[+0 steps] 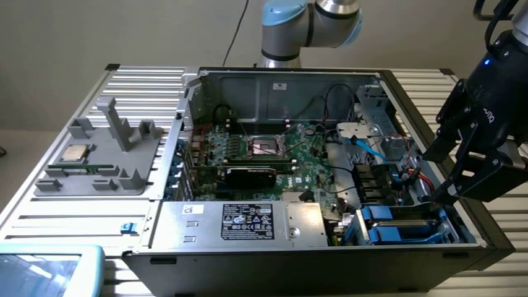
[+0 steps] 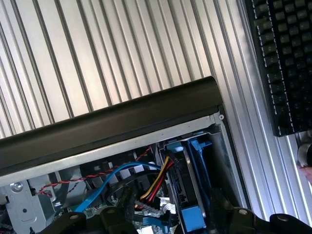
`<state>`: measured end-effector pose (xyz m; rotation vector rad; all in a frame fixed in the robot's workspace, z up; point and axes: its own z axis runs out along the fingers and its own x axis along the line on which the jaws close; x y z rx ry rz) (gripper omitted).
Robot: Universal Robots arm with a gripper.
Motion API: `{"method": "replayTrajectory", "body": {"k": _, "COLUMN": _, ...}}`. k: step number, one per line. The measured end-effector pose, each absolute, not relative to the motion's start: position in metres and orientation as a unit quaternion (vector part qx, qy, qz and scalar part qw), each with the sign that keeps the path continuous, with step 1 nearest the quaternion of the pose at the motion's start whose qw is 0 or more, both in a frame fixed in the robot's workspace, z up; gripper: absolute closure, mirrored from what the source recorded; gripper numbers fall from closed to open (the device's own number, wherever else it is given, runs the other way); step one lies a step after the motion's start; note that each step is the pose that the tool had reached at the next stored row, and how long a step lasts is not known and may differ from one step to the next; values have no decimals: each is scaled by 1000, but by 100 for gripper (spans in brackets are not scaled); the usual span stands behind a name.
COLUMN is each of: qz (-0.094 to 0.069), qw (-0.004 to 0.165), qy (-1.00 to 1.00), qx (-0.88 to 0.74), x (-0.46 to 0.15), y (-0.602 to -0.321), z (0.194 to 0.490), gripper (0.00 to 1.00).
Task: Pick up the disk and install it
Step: 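Insert the first disk wire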
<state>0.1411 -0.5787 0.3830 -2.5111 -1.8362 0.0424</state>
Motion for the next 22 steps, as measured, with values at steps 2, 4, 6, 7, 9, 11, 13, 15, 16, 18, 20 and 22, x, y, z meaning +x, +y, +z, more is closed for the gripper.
{"method": "replayTrajectory", "body": {"k": 2, "qz": 14, "qw": 15, "qy": -590, "qx": -807, "x": 140, "y": -579, "z": 383, "gripper": 28}}
{"method": "replayTrajectory", "body": {"k": 4, "qz": 12, "qw": 14, "qy": -591, "qx": -806, "x": 136, "y": -580, "z": 383, "gripper": 28}}
{"method": "replayTrajectory", "body": {"k": 6, "qz": 12, "qw": 14, "qy": -593, "qx": -805, "x": 135, "y": -583, "z": 383, "gripper": 28}}
{"method": "replayTrajectory", "body": {"k": 7, "qz": 12, "qw": 14, "qy": -595, "qx": -803, "x": 134, "y": -584, "z": 383, "gripper": 28}}
{"method": "replayTrajectory", "body": {"k": 9, "qz": 11, "qw": 13, "qy": -601, "qx": -799, "x": 134, "y": -587, "z": 383, "gripper": 28}}
{"method": "replayTrajectory", "body": {"k": 11, "qz": 9, "qw": 12, "qy": -610, "qx": -793, "x": 134, "y": -588, "z": 383, "gripper": 28}}
{"method": "replayTrajectory", "body": {"k": 13, "qz": 10, "qw": 12, "qy": -614, "qx": -789, "x": 133, "y": -588, "z": 383, "gripper": 28}}
{"method": "replayTrajectory", "body": {"k": 15, "qz": 10, "qw": 12, "qy": -614, "qx": -789, "x": 133, "y": -588, "z": 383, "gripper": 28}}
{"method": "replayTrajectory", "body": {"k": 16, "qz": 9, "qw": 11, "qy": -616, "qx": -787, "x": 133, "y": -589, "z": 383, "gripper": 28}}
{"method": "replayTrajectory", "body": {"k": 18, "qz": 5, "qw": 9, "qy": -624, "qx": -781, "x": 133, "y": -590, "z": 383, "gripper": 28}}
{"method": "replayTrajectory", "body": {"k": 20, "qz": 1, "qw": 7, "qy": -634, "qx": -773, "x": 133, "y": -590, "z": 383, "gripper": 28}}
{"method": "replayTrajectory", "body": {"k": 22, "qz": -3, "qw": 6, "qy": -645, "qx": -764, "x": 133, "y": -590, "z": 383, "gripper": 28}}
